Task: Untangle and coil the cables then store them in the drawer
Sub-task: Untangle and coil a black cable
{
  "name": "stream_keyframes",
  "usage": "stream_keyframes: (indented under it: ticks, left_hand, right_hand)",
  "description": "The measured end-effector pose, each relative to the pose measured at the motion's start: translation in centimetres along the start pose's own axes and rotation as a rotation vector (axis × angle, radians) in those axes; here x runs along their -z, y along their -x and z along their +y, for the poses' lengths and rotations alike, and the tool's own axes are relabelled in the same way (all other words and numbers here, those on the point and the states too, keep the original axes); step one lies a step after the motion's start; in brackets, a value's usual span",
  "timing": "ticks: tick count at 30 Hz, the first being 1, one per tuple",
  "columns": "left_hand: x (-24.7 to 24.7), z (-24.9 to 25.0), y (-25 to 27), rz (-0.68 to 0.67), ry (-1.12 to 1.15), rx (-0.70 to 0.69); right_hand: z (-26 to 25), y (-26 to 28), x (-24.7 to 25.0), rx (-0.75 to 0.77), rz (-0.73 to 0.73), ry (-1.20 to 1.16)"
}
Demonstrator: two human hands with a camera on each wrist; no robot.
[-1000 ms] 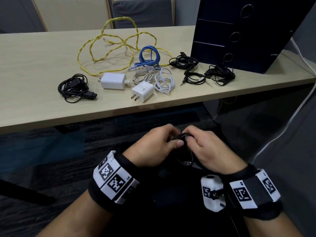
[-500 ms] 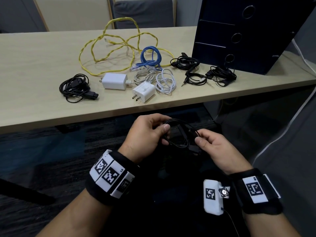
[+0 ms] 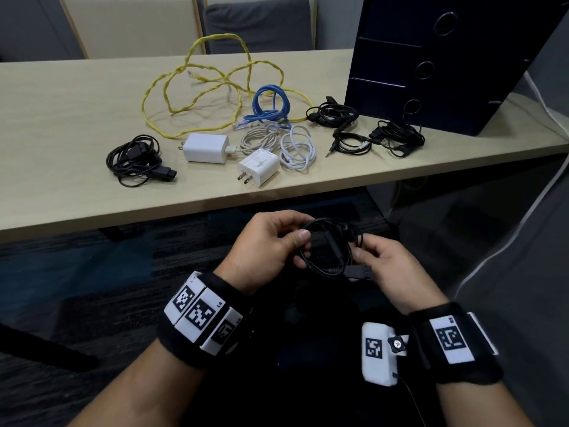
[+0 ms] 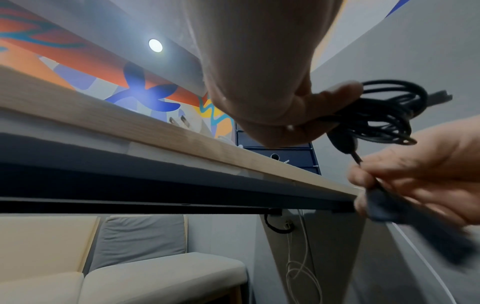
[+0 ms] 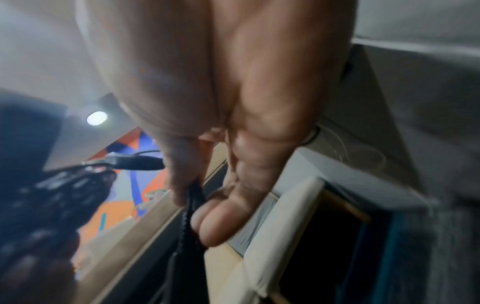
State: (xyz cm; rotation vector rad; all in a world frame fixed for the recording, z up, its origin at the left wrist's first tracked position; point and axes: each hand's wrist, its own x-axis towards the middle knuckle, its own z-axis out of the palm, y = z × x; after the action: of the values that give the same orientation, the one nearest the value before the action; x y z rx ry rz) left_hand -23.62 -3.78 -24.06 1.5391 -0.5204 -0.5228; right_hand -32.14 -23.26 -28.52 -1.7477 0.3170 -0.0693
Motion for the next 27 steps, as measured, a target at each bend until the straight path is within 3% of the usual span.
stream_keyframes:
  ticks: [3,8,12,19,27]
  left_hand:
    - [-0.2,-0.3,-0.1,0.009,0.001,-0.003]
    - [-0.3,-0.4,-0.2,0.009,0.032,-0.007]
    - [-0.6,-0.3,-0.2,0.004,0.03,-0.011]
    - [-0.8,-0.6,-0.4,0.068,0.068,-0.004]
    - [-1.2,-0.4,-0.8,0.092,0.1,-0.031]
  right_hand:
    - [-0.8,0.0,-1.3,-0.019,0.052,-0.548]
    - [-1.6,0.1,-2.5,-0.058,-0.008,-0.887]
    - [-2.1,0.4,-3.0,-0.114,-0.096,-0.918]
    - [-2.8,0.6,-2.2,-0.133,-0.268,-0.754]
    - [-1.2,0.1,-1.6,-0.115,-0.218,-0.814]
